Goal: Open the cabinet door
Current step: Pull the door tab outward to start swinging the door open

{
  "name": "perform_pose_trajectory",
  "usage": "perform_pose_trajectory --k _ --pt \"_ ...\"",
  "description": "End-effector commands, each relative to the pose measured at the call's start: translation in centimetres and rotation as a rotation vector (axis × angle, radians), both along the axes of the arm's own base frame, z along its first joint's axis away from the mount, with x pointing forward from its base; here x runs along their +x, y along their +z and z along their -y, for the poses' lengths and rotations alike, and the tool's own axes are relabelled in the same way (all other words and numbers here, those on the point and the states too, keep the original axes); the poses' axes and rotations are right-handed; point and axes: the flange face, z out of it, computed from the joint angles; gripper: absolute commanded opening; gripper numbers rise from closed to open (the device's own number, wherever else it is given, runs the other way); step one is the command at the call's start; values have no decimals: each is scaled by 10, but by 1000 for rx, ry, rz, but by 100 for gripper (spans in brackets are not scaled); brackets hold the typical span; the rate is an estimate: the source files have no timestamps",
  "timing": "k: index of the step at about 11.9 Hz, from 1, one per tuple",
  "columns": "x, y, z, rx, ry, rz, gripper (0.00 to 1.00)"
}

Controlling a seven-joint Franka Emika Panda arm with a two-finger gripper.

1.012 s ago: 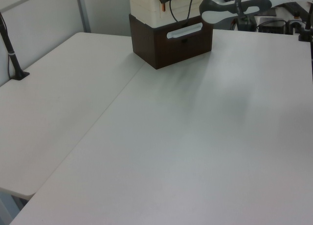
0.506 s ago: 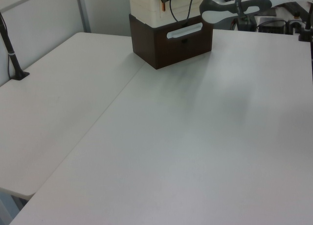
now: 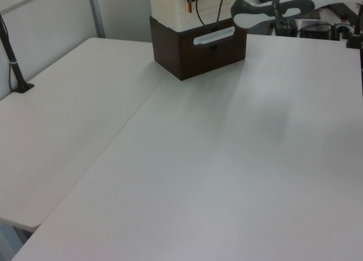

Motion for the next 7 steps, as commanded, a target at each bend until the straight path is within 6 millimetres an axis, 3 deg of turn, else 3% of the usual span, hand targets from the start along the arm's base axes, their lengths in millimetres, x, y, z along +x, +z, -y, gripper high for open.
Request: perform_pose_trajectory --k 1,5,7 --pt "-6 13 17 -14 -17 41 16" --pt "-12 13 13 9 -15 32 11" --pt "-14 13 -7 31 6 25 8"
